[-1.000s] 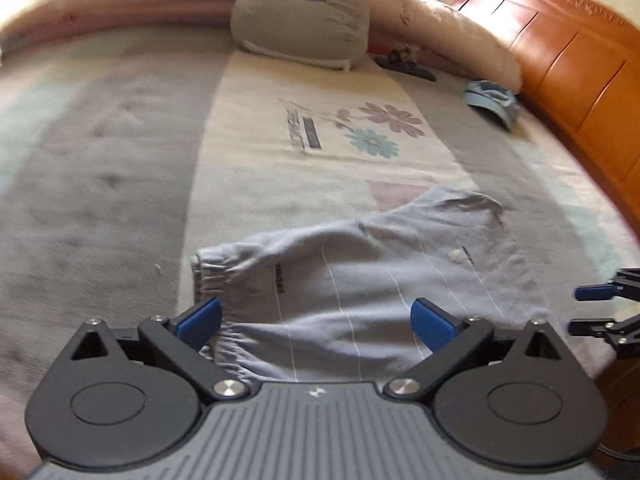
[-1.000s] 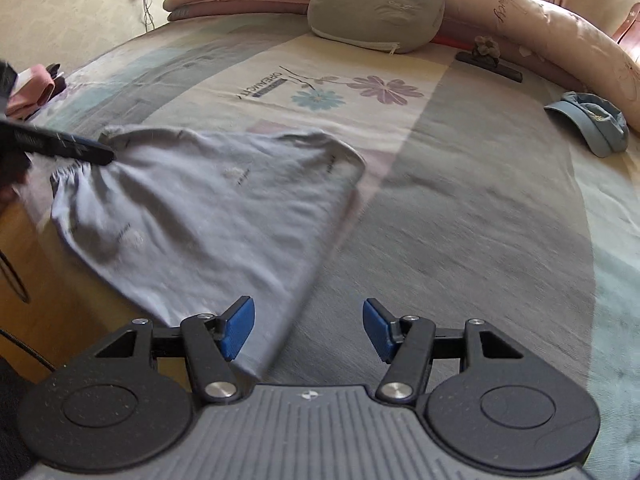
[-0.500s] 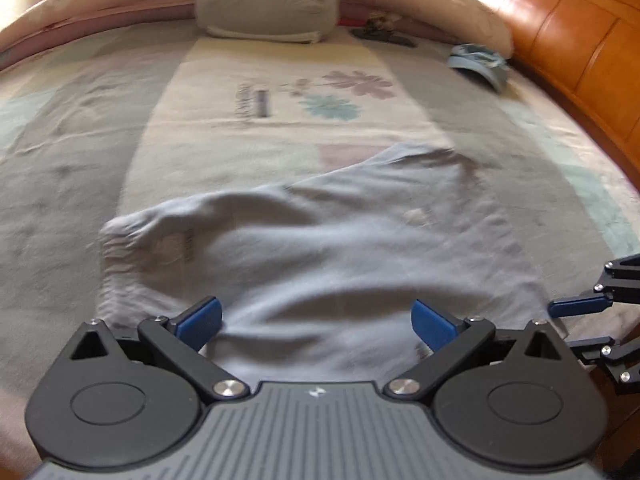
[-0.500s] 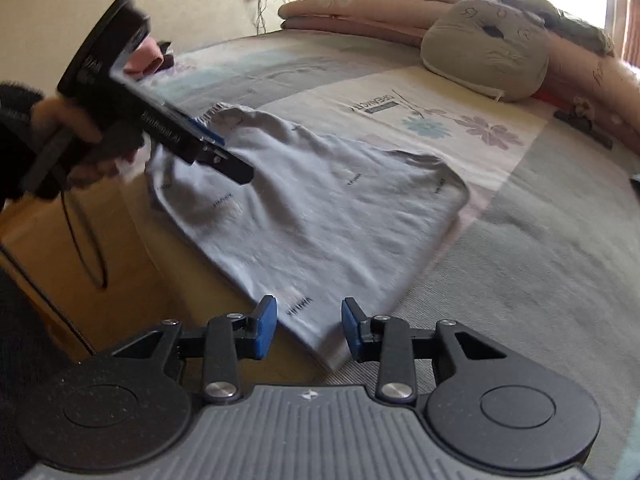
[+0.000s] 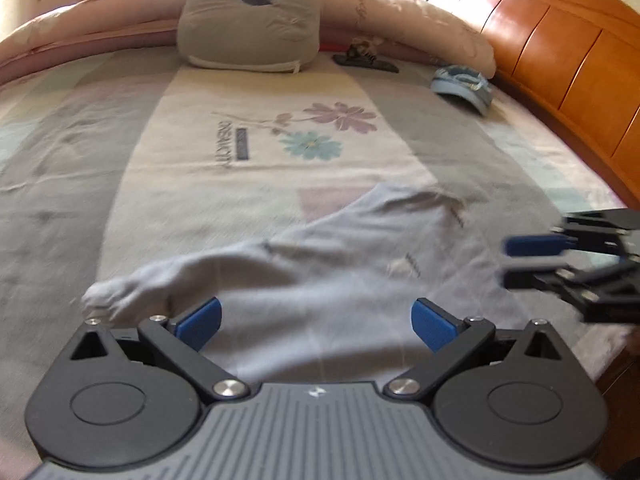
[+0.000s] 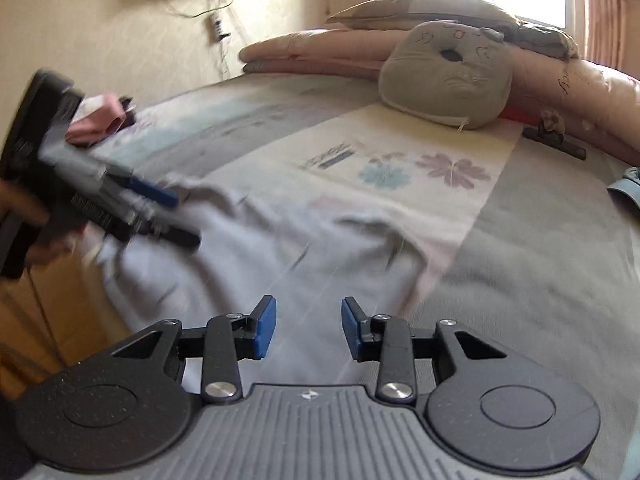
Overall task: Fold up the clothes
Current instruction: 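Move both open grippers over the folded trousers, checking the fold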
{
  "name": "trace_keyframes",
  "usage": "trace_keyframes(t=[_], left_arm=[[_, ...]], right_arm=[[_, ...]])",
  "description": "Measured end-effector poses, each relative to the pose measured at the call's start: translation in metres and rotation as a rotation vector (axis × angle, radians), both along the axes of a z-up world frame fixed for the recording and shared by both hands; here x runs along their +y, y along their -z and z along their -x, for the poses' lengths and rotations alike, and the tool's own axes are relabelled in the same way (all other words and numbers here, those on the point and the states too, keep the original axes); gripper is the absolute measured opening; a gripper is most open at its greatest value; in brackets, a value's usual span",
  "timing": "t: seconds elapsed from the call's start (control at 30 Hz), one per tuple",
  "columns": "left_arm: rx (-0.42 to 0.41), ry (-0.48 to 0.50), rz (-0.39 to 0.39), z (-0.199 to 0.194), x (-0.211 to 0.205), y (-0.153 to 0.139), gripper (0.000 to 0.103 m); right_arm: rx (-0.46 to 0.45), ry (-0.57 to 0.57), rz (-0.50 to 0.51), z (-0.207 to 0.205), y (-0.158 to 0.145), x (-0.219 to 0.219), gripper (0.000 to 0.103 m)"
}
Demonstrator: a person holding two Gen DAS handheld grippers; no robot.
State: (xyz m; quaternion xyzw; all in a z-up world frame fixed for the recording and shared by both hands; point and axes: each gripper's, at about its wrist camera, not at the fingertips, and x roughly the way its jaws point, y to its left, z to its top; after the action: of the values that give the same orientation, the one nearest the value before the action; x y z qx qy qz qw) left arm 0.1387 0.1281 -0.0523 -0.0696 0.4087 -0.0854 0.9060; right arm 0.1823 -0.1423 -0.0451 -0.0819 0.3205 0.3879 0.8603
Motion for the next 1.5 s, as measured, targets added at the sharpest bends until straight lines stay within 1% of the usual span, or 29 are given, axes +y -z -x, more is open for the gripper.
trace_keyframes(t=[0.1, 0.17, 0.23, 0.27, 0.3, 0.33, 0.37, 0.4, 0.43, 0.47, 0.53, 0.6, 0.67, 0.73, 0.77, 0.87, 0.93, 1.0, 1.13, 1.2, 1.27, 1.33, 1.4, 1.5], left_arm=[[-0.017, 0.019, 0.017, -0.013, -0.003, 0.001, 0.101], [-0.005, 0.004, 0.004, -0.015, 0.004, 0.006, 0.101], [0.014, -0.022, -0.016, -0.017, 0.013, 0.011, 0.101], [0.033, -0.059, -0.03, -0.017, 0.02, 0.014, 0.1], [0.037, -0.074, -0.015, -0.015, 0.027, 0.014, 0.101], [0.035, -0.076, 0.016, -0.012, 0.032, 0.011, 0.101], [0.037, -0.08, 0.035, -0.01, 0.036, 0.008, 0.101], [0.039, -0.086, 0.02, -0.008, 0.036, 0.004, 0.101], [0.027, -0.082, 0.001, -0.006, 0.035, 0.0, 0.101], [0.009, -0.065, 0.001, -0.003, 0.035, -0.003, 0.101], [-0.017, -0.036, 0.006, 0.0, 0.035, -0.007, 0.101], [0.006, -0.031, 0.042, -0.002, 0.041, 0.001, 0.101], [0.037, -0.06, 0.049, -0.004, 0.047, 0.012, 0.101], [0.025, -0.07, 0.075, 0.0, 0.054, 0.015, 0.101], [0.023, -0.076, 0.083, 0.002, 0.056, 0.012, 0.101], [0.017, -0.064, 0.097, -0.001, 0.062, 0.01, 0.101], [0.013, -0.05, 0.104, -0.004, 0.065, 0.01, 0.101], [0.009, -0.036, 0.112, -0.008, 0.069, 0.009, 0.102], [0.001, -0.008, 0.128, -0.015, 0.076, 0.009, 0.102], [-0.002, 0.006, 0.135, -0.018, 0.079, 0.009, 0.102], [-0.007, 0.024, 0.14, -0.021, 0.081, 0.007, 0.102], [-0.024, 0.072, 0.128, -0.017, 0.079, -0.004, 0.102], [-0.04, 0.127, 0.125, -0.01, 0.078, -0.014, 0.102], [-0.011, 0.205, 0.138, 0.0, 0.074, -0.019, 0.102]], right_arm=[[0.034, 0.041, -0.042, -0.03, 0.006, 0.01, 0.04], [0.062, 0.046, -0.067, -0.047, 0.011, 0.016, 0.04], [0.081, 0.084, -0.057, -0.064, 0.021, 0.019, 0.04], [0.1, 0.125, -0.042, -0.073, 0.029, 0.018, 0.034], [0.129, 0.153, -0.07, -0.079, 0.033, 0.013, 0.028], [0.16, 0.175, -0.112, -0.084, 0.035, 0.006, 0.027], [0.186, 0.194, -0.127, -0.085, 0.033, 0.002, 0.026], [0.187, 0.206, -0.116, -0.083, 0.028, 0.002, 0.027], [0.166, 0.203, -0.093, -0.08, 0.021, 0.005, 0.029], [0.14, 0.195, -0.069, -0.076, 0.014, 0.008, 0.029], [0.109, 0.151, -0.066, -0.075, 0.002, 0.019, 0.03], [0.107, 0.111, -0.066, -0.081, -0.003, 0.034, 0.03], [0.122, 0.081, -0.058, -0.09, -0.001, 0.05, 0.03], [0.155, 0.12, -0.002, -0.102, 0.015, 0.06, 0.03], [0.172, 0.143, 0.03, -0.108, 0.024, 0.065, 0.03], [0.22, 0.214, -0.006, -0.114, 0.023, 0.057, 0.034], [0.205, 0.218, 0.001, -0.105, 0.012, 0.053, 0.036], [0.174, 0.206, 0.017, -0.092, 0.001, 0.05, 0.045], [0.177, 0.228, 0.037, -0.066, -0.004, 0.049, 0.048], [0.181, 0.241, 0.046, -0.053, -0.006, 0.048, 0.051], [0.186, 0.263, 0.065, -0.042, -0.006, 0.05, 0.052], [0.181, 0.269, 0.082, -0.033, -0.009, 0.051, 0.053], [0.172, 0.266, 0.097, -0.025, -0.013, 0.052, 0.059], [0.154, 0.259, 0.114, -0.02, -0.018, 0.053, 0.062]])
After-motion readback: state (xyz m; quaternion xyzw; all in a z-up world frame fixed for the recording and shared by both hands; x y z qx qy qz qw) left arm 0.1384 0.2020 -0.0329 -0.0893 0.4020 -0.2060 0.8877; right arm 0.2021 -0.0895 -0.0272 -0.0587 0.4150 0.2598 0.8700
